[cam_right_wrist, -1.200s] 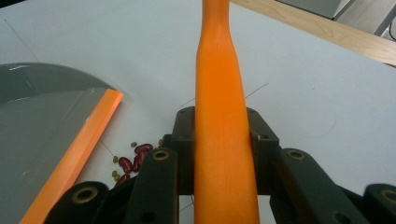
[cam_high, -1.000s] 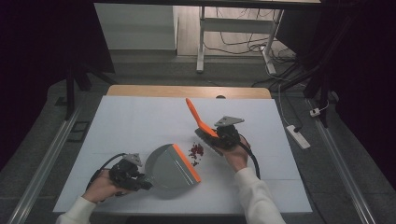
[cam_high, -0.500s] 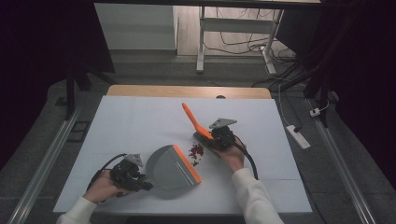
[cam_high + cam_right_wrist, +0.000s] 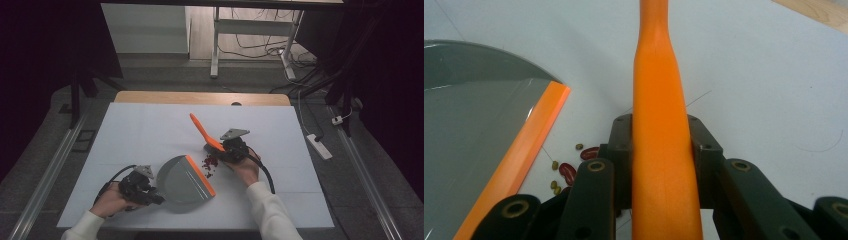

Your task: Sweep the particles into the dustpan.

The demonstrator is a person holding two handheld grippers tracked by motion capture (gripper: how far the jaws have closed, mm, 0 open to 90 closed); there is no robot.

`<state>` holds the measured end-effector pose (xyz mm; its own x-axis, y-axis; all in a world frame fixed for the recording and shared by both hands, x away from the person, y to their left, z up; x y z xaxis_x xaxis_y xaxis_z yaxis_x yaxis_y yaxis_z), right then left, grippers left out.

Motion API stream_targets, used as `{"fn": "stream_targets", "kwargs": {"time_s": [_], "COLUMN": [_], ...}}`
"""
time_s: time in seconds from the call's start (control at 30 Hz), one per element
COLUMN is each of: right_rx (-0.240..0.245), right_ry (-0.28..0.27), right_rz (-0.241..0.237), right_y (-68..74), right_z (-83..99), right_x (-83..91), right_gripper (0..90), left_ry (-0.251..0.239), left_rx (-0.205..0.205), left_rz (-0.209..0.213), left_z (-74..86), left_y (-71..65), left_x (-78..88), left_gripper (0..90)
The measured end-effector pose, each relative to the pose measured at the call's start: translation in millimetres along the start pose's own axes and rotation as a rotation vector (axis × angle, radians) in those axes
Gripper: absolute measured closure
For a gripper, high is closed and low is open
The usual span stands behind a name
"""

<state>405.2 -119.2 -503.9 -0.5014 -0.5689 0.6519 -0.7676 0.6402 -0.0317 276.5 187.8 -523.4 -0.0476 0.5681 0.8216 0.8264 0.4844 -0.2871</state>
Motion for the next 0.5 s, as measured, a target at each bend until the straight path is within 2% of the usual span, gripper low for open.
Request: {"fn": "stream_targets", "kwargs": {"time_s": [0.5], "right_rx": [0.024], "right_ry": [0.008], "right_rz": [-0.008], "right_y": [11.9], "right_z": [-1.3], "right_x": [-0.9], "right_gripper": [69.8], "left_ry": [0.002], "left_rx": [0.001], "left_rz": [0.003], "left_z": [-0.1], "left_y": [0.3], "left_x": [-1.1], "left_gripper": [61.5]}}
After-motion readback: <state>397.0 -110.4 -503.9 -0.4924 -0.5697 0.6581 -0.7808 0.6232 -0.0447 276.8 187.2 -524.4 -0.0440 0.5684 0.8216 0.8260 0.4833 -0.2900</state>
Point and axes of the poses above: each handheld gripper's, and its own axes: x roughly backward along the jaws, z roughly out of its underside, y roughly to its left, the point moved 1 cm from there along -x, roughly forward along the jaws, and after that the axes turned 2 degrees about -x, right-handed, at the moved point
